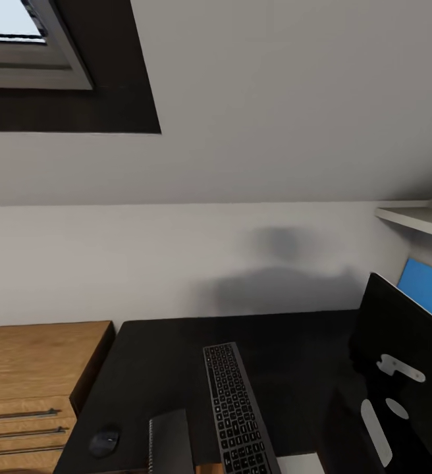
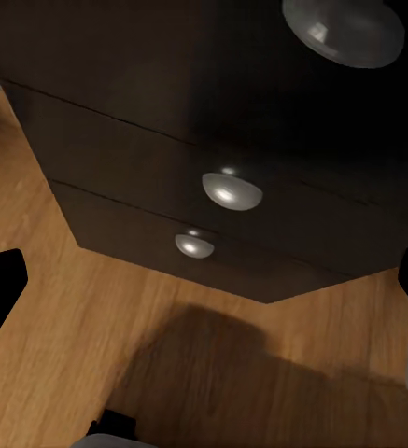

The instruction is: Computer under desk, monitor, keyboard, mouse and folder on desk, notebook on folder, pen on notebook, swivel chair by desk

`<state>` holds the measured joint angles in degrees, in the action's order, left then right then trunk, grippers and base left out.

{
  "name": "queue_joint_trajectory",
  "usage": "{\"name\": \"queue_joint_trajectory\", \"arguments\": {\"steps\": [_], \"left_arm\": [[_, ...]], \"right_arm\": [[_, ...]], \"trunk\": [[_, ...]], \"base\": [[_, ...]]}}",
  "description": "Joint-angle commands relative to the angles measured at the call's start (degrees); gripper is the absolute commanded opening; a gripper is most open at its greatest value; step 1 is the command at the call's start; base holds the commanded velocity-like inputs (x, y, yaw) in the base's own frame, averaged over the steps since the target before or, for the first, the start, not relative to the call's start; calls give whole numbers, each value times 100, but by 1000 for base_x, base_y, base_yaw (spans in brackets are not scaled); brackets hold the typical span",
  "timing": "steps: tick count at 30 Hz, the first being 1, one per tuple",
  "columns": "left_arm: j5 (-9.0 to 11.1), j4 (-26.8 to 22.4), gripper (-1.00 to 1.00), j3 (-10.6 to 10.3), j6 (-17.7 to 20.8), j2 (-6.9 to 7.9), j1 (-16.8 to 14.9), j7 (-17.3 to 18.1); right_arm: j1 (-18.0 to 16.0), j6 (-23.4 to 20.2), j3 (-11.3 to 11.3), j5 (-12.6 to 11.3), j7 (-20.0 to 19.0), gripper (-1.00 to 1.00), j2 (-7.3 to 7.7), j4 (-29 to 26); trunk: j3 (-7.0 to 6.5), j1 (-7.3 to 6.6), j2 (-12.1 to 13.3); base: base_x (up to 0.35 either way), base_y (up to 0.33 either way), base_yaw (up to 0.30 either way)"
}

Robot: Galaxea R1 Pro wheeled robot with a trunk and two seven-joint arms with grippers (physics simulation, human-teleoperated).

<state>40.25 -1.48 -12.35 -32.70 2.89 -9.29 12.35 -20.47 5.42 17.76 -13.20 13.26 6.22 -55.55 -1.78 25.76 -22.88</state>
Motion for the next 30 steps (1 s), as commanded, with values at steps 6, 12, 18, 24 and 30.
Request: {"name": "queue_joint_trajectory", "arguments": {"steps": [6, 12, 18, 24, 30], "left_arm": [[62, 7, 100, -31, -9, 1, -2, 40], [56, 7, 100, -31, -8, 1, -2, 40], [53, 7, 100, -31, -8, 1, -2, 40], [53, 7, 100, -31, -8, 1, -2, 40], [53, 7, 100, -31, -8, 1, -2, 40]], "right_arm": [[-1, 33, -10, -60, 9, 100, 2, 5], [-1, 31, -10, -60, 4, 100, 2, 1], [-1, 33, -10, -60, 3, 100, 2, 0], [-1, 32, -10, -60, 2, 100, 2, 0], [-1, 33, -10, -60, 2, 100, 2, 0]], "trunk": [[2, 3, -4], [2, 3, -4], [2, 3, -4], [-4, 3, -4], [-27, 3, -4]], "base": [[36, 1, 0], [169, 51, 0], [57, 15, 0], [12, 3, -38], [3, 1, -135]]}}
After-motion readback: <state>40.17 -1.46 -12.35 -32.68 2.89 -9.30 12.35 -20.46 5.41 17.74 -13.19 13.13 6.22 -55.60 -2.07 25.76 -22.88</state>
